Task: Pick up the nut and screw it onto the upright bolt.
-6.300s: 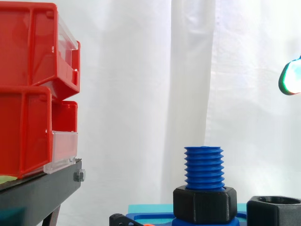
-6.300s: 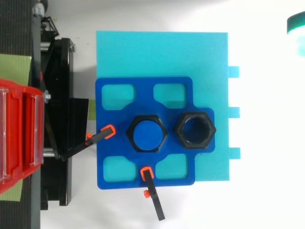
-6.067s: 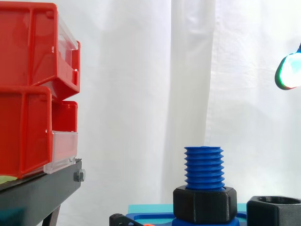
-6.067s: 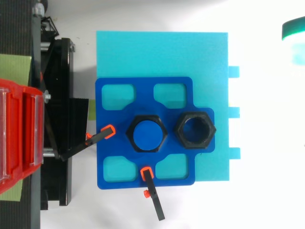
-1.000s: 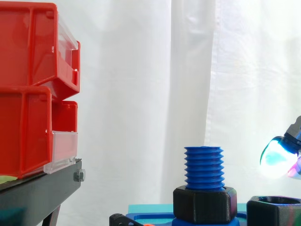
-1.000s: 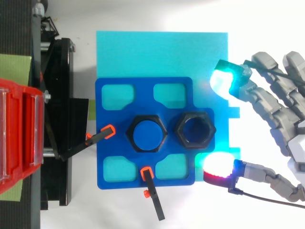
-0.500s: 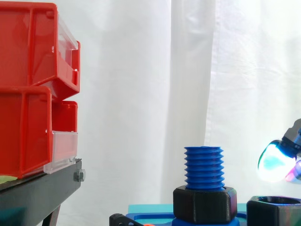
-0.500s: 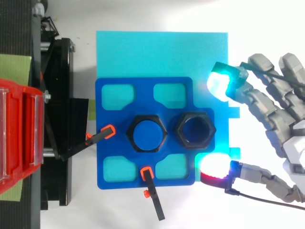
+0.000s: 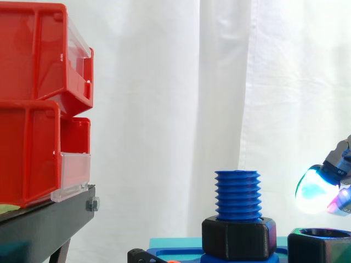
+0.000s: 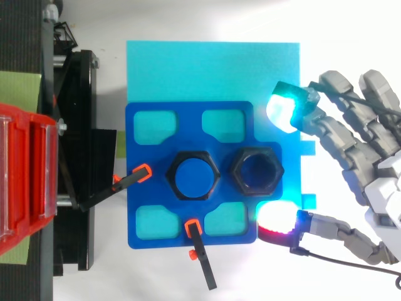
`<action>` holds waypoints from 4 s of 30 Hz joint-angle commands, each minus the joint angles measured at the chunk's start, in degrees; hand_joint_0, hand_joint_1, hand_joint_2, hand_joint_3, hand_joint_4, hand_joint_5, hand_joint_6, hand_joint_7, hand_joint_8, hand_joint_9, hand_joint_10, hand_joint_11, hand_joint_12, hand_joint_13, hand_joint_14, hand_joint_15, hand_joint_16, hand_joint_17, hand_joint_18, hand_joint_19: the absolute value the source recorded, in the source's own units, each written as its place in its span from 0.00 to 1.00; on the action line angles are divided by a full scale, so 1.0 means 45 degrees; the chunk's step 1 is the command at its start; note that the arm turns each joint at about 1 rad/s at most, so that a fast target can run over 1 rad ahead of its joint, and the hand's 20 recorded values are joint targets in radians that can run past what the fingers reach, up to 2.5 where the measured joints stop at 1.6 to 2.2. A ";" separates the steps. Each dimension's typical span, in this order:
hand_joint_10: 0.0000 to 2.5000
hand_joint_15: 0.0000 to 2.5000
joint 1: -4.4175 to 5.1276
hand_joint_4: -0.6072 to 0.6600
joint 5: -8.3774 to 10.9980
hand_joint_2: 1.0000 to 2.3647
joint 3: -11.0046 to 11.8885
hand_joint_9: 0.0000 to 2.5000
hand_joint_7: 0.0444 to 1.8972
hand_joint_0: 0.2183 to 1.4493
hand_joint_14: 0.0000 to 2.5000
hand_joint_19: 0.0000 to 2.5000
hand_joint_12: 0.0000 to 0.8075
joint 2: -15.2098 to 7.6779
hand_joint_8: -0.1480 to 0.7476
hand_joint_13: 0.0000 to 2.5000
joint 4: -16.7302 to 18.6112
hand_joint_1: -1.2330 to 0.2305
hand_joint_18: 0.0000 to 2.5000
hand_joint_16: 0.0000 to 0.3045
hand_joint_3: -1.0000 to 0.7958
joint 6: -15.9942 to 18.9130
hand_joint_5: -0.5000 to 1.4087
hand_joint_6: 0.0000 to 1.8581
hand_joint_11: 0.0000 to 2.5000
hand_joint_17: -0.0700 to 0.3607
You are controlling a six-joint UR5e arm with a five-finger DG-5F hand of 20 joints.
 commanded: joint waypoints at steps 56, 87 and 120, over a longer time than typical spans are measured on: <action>0.00 0.00 -0.0246 0.76 -0.0517 0.00 0.0002 0.16 0.67 0.20 0.00 0.00 0.50 -0.0033 0.52 0.11 -0.0561 0.38 0.00 0.16 0.28 0.1225 0.19 0.28 0.00 0.42; 0.00 0.00 -0.0266 0.73 -0.0888 0.00 0.0002 0.29 0.60 0.25 0.00 0.00 0.44 -0.0013 0.53 0.21 -0.0561 0.35 0.11 0.14 0.28 0.0952 0.19 0.34 0.04 0.39; 0.00 0.00 -0.0403 0.73 -0.1552 0.00 0.0002 0.27 0.59 0.24 0.00 0.00 0.45 -0.0033 0.53 0.22 -0.0893 0.34 0.12 0.14 0.28 0.1050 0.18 0.34 0.02 0.39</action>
